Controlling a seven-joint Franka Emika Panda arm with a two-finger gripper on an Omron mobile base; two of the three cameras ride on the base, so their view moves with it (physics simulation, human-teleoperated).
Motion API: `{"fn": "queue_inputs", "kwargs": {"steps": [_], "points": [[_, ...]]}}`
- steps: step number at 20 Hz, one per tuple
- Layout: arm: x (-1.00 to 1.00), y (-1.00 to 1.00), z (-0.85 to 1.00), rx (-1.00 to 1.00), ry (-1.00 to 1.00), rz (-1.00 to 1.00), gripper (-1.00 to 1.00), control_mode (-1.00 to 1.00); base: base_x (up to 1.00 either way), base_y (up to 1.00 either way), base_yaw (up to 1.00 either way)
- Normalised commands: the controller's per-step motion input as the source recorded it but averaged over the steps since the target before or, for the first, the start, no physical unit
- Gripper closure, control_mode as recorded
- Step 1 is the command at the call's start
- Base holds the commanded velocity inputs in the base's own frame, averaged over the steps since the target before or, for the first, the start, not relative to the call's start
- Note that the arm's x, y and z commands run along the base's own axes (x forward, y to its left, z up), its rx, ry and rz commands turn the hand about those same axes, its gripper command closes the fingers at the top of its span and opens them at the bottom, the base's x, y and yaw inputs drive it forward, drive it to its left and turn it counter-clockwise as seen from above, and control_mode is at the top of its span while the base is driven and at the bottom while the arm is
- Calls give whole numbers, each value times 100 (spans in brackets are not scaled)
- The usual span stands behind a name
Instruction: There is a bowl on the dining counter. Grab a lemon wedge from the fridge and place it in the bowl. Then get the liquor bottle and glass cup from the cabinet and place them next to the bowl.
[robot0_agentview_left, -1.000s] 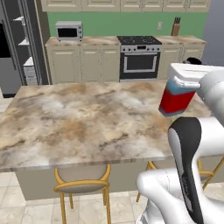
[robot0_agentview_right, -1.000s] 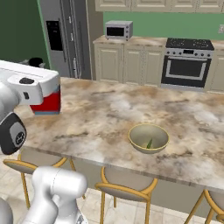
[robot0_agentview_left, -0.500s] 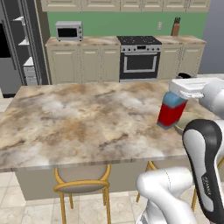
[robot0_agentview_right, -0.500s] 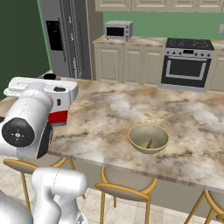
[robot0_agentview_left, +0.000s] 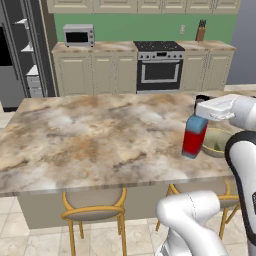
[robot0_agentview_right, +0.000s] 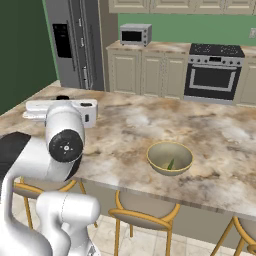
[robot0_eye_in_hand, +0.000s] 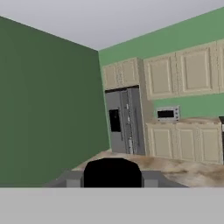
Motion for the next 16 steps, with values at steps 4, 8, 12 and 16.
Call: {"fn": "queue_inputs", "kwargs": {"steps": [4,8,12,16], "points": [[0,0,-42,-6,-7,16,100,-100,0,0,0],[4,0,-32,-3,-8,12,100,-100,0,0,0],[28,0,-16,-1,-8,7,100,-100,0,0,0],[47,-4,-21,0,-7,9,100,-100,0,0,0]]}}
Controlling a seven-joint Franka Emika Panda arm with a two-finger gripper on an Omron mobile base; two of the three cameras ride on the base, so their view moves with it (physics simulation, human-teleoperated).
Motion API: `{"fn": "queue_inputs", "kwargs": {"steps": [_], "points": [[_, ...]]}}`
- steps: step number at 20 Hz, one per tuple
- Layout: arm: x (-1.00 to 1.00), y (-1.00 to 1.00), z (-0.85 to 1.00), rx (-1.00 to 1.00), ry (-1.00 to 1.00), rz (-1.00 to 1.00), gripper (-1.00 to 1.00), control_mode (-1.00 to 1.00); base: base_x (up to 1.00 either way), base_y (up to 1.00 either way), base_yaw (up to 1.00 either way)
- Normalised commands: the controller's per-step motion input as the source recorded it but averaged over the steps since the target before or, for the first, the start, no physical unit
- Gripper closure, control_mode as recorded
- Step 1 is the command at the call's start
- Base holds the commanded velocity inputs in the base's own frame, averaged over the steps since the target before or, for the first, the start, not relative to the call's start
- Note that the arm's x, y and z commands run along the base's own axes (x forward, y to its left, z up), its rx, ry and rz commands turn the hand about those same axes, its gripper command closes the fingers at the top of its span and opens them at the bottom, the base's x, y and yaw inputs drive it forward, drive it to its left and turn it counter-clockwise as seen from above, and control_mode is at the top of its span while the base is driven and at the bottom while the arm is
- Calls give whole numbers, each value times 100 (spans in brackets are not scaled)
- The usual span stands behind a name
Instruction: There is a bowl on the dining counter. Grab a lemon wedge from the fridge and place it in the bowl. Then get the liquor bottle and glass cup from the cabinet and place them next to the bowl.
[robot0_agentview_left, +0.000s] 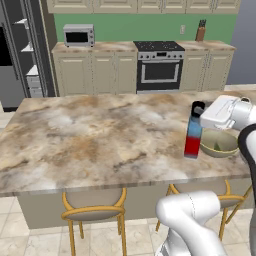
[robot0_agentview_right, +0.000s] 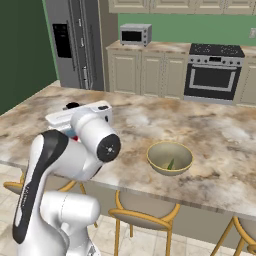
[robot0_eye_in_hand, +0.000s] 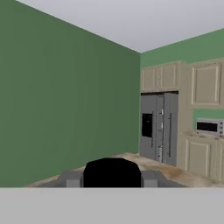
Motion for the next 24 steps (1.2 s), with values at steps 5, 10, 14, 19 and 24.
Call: {"fn": "queue_inputs", "kwargs": {"steps": [5,10,14,19,24], "points": [[51,-9,-27,0,-2,8,100,-100,0,0,0],[38,-15,-28,0,2,4,100,-100,0,0,0],[11,-14,-27,0,3,0,100,-100,0,0,0],[8,-8,-26,0,1,0,100,-100,0,0,0],[15,0,-26,0,2,0,100,-100,0,0,0]]}}
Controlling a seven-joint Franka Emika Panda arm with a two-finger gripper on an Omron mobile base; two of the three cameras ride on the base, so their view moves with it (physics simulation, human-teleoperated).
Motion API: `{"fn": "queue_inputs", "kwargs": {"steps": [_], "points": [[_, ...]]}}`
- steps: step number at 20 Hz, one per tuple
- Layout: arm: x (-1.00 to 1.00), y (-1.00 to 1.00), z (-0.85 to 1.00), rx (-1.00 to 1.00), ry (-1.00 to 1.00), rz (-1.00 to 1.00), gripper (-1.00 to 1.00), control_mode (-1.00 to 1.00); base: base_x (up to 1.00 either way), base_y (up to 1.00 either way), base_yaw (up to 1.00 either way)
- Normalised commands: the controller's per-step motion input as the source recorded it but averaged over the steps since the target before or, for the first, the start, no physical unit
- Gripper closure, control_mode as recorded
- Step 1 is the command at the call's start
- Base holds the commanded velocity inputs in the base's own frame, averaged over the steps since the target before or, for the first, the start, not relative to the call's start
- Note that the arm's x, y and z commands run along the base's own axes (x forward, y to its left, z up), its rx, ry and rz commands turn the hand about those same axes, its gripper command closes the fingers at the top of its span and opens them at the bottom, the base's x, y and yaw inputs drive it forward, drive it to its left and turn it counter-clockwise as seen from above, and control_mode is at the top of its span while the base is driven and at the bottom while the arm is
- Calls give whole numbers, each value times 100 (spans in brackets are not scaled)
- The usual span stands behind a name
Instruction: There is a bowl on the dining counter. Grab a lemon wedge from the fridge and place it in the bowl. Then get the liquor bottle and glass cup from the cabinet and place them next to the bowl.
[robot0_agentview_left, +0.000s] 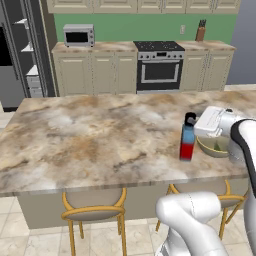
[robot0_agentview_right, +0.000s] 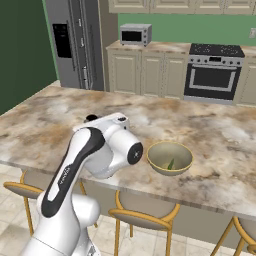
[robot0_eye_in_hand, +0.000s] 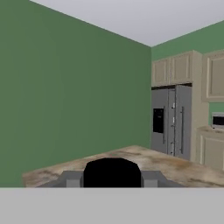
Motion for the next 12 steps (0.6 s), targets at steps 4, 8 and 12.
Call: {"fn": "queue_inputs", "kwargs": {"steps": [4,8,12], "points": [[23,-1,-24,0,2,0,100,-100,0,0,0],[24,-4,-22,0,2,0,100,-100,0,0,0],[21,-10,-20,0,3,0,100,-100,0,0,0]]}}
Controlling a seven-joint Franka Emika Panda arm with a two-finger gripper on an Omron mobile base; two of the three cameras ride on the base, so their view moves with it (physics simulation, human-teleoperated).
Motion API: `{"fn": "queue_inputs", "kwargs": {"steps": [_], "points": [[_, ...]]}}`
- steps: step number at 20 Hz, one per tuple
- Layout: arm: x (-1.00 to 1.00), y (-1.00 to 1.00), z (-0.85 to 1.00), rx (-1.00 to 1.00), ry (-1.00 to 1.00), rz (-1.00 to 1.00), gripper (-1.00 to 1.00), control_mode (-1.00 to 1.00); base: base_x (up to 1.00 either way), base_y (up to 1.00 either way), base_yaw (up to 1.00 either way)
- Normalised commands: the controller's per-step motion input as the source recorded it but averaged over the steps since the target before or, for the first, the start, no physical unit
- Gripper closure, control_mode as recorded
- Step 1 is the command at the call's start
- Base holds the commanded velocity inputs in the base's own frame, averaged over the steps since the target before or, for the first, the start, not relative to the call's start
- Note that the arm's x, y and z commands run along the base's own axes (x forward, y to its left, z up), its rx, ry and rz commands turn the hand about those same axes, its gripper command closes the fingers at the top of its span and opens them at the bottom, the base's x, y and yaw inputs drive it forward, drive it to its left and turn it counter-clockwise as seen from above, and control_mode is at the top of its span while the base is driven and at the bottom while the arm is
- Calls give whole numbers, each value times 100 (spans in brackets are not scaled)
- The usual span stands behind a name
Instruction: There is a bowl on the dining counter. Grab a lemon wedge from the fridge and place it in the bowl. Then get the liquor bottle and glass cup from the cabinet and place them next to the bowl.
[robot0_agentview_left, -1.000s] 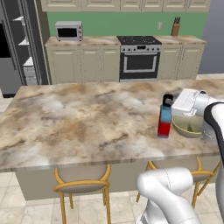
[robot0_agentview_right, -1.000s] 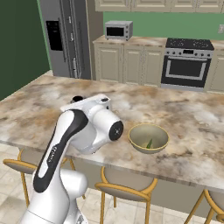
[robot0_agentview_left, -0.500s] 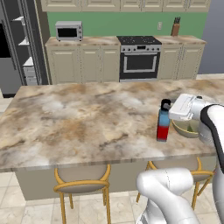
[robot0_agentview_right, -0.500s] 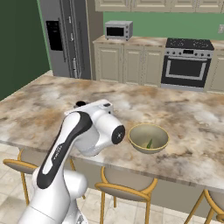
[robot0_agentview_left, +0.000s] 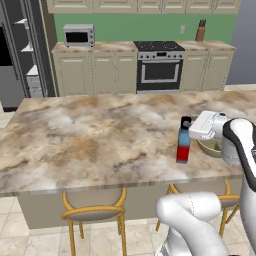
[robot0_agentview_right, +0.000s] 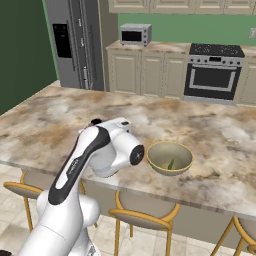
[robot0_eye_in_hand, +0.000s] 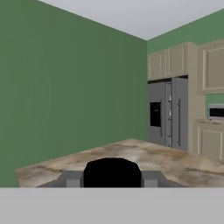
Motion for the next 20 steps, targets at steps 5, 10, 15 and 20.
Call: {"fn": "queue_inputs", "kwargs": {"steps": [5,10,15,20], "points": [[18,-11,-20,0,0,0,100,-100,0,0,0],[17,-11,-10,0,0,0,100,-100,0,0,0],[21,-9,-5,0,0,0,100,-100,0,0,0],[22,-7,-10,0,0,0,100,-100,0,0,0]]}}
